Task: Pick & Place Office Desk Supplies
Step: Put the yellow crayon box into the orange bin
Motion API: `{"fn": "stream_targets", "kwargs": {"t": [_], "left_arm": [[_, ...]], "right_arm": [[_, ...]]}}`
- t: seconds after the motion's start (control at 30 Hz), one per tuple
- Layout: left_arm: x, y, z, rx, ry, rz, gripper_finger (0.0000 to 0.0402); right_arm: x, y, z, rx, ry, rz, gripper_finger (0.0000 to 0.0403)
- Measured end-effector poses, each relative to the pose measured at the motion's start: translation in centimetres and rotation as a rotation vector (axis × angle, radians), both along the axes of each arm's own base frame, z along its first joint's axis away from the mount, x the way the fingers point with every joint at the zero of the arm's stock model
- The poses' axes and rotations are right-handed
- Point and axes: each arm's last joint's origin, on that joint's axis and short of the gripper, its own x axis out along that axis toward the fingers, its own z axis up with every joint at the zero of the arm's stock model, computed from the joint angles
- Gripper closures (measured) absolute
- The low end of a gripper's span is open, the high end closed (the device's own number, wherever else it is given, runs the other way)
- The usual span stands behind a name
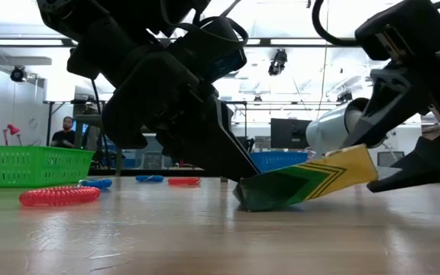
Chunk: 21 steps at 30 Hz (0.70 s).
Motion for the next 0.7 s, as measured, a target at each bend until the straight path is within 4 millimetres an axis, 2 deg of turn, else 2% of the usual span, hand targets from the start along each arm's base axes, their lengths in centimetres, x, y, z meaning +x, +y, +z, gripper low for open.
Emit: {"fn": "stream_targets", "kwargs": {"t": [0.17,0.5,0.7], "left_arm": [[0.02,0.00,0.02,-0.001,-0.003,0.000,0.0285],[0.05,0.00,0.05,-0.004,-0.007,-0.001,0.0285],[0.06,-0.01,0.06,-0.005,-0.007,-0.001,0.0285]], "right_arm": [[0.03,0.04,0.02,0.005,-0.001,0.004,0.0218],[0.09,0.15,0.05,0.006,0.010,0.031,0.0336],[0.10,0.20,0.06,0.005,0.016,0.040,0.0385]]}}
